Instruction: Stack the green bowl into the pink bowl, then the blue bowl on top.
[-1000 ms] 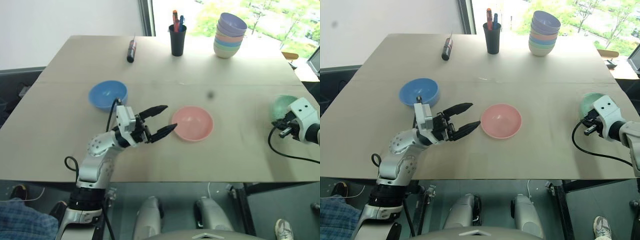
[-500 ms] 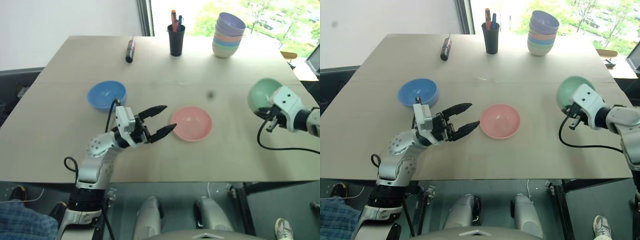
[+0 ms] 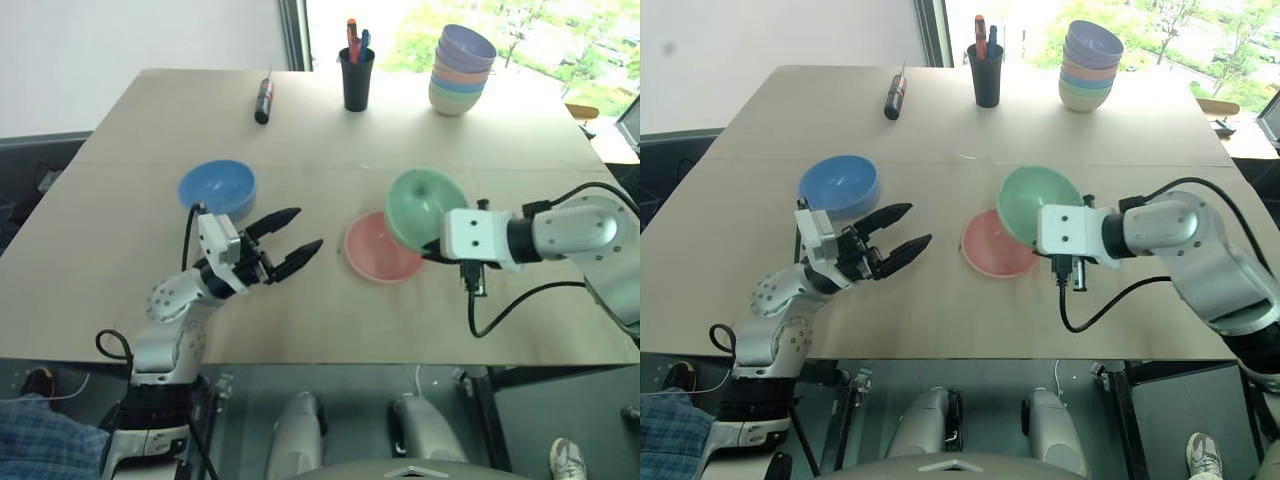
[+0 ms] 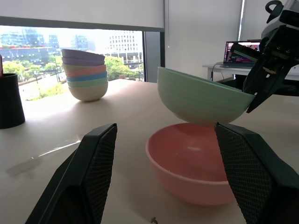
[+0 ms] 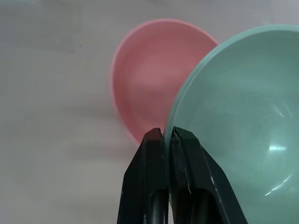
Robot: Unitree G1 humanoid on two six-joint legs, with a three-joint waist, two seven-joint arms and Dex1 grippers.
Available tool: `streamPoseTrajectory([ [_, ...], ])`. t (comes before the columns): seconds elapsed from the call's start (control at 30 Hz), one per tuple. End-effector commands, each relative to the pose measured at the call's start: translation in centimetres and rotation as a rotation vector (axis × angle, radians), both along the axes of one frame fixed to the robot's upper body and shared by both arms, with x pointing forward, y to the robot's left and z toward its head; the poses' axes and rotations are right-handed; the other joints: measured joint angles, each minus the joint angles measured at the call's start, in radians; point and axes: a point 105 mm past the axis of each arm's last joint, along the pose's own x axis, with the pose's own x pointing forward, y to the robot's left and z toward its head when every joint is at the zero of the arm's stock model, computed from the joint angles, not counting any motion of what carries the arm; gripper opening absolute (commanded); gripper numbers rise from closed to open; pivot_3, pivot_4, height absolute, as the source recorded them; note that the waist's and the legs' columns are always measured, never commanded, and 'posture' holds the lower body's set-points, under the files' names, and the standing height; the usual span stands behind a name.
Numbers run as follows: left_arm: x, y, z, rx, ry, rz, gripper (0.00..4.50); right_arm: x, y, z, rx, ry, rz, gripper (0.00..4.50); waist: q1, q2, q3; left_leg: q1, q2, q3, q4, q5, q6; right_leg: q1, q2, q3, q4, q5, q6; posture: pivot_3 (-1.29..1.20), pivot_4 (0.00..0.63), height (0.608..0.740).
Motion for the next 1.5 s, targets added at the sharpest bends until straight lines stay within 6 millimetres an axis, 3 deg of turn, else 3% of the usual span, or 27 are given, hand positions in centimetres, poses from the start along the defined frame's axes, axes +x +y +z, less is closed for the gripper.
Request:
streamPoseTrajectory([
  [0.03,-0.8,0.8,0.9,0.003,-0.047,0.011,3.54,-0.3,1.2,0.5,-0.033,-0.047,0.067,0.04,0.000,0.000,0.000,0.000,0.000,0.000,0.000,0.000,0.000,0.000,0.000,0.000,0.000,0.000,0.000,0.00,0.150,0.740],
  [0.07,-0.9,0.9,0.9,0.004,-0.047,0.011,3.54,-0.3,1.3,0.4,-0.039,-0.049,0.072,0.68,-0.001,0.000,0.000,0.000,0.000,0.000,0.000,0.000,0.000,0.000,0.000,0.000,0.000,0.000,0.000,0.00,0.150,0.740],
  [0.27,-1.2,1.9,0.4,0.035,-0.033,0.035,3.54,-0.3,2.0,0.2,-0.052,-0.048,0.101,2.91,0.000,0.000,0.000,0.000,0.000,0.000,0.000,0.000,0.000,0.000,0.000,0.000,0.000,0.000,0.000,0.00,0.150,0.740],
  [0.3,-1.3,1.9,0.4,0.038,-0.033,0.034,3.54,-0.3,2.2,0.3,-0.047,-0.050,0.104,3.11,0.001,0.000,0.000,0.000,0.000,0.000,0.000,0.000,0.000,0.000,0.000,0.000,0.000,0.000,0.000,0.00,0.150,0.740],
  [0.33,-1.2,1.9,0.4,0.038,-0.034,0.034,3.54,-0.2,2.3,0.6,-0.031,-0.057,0.100,3.73,0.001,0.000,0.000,0.000,0.000,0.000,0.000,0.000,0.000,0.000,0.000,0.000,0.000,0.000,0.000,0.00,0.150,0.740],
  [0.37,-1.2,1.9,0.4,0.037,-0.034,0.034,3.54,-0.1,2.4,0.8,-0.017,-0.062,0.094,3.90,0.001,0.000,0.000,0.000,0.000,0.000,0.000,0.000,0.000,0.000,0.000,0.000,0.000,0.000,0.000,0.00,0.150,0.740],
  [0.4,-1.2,1.9,0.5,0.036,-0.035,0.035,3.54,0.0,2.3,1.3,-0.001,-0.062,0.085,4.36,0.000,0.000,0.000,0.000,0.000,0.000,0.000,0.000,0.000,0.000,0.000,0.000,0.000,0.000,0.000,0.00,0.150,0.740],
  [0.5,-0.8,2.1,0.9,0.019,-0.051,0.057,3.54,0.3,2.0,3.3,0.117,-0.032,0.024,4.44,0.000,0.000,0.000,0.000,0.000,0.000,0.000,0.000,0.000,0.000,0.000,0.000,0.000,0.000,0.000,0.00,0.150,0.740],
  [0.67,1.8,3.1,1.7,0.065,-0.060,0.220,3.54,1.6,-0.1,6.2,0.332,-0.064,-0.118,4.44,0.004,-0.001,0.000,-0.001,0.000,-0.001,0.001,0.000,0.000,0.000,0.000,-0.001,0.000,0.000,0.000,0.00,0.150,0.740],
  [0.8,4.0,4.1,2.5,0.161,-0.079,0.360,3.54,1.0,-1.0,9.3,0.523,-0.115,-0.117,4.44,0.002,-0.001,0.000,-0.003,0.000,-0.002,0.001,0.000,0.000,-0.001,0.000,-0.001,0.000,0.000,0.000,0.00,0.150,0.740],
  [0.9,6.2,5.3,2.6,0.280,-0.087,0.507,3.54,0.3,-1.5,10.5,0.593,-0.116,-0.097,4.44,0.002,-0.001,0.000,-0.003,0.000,-0.001,0.001,0.000,0.000,-0.001,0.000,-0.001,0.000,0.000,0.000,0.00,0.150,0.740],
  [1.1,9.2,7.9,2.7,0.478,-0.064,0.722,3.54,-1.5,-1.3,11.6,0.693,-0.075,-0.012,4.44,0.001,-0.001,0.000,-0.004,0.000,-0.002,0.001,0.000,0.000,-0.002,0.000,-0.002,0.000,0.000,0.000,0.00,0.150,0.740],
  [1.33,9.7,9.1,1.7,0.613,-0.021,0.780,3.54,-3.4,-0.9,12.0,0.751,0.011,0.061,4.44,0.002,-0.001,0.000,-0.011,0.000,-0.005,0.003,0.000,0.000,-0.006,0.000,-0.005,0.000,0.000,0.000,0.00,0.150,0.740],
  [1.5,9.5,10.0,0.9,0.667,0.020,0.805,3.54,-3.7,-1.0,11.7,0.747,0.039,0.048,4.44,0.003,-0.001,0.000,-0.012,0.000,-0.007,0.005,0.000,0.000,-0.006,0.000,-0.008,0.001,0.000,0.000,0.00,0.150,0.740],
])
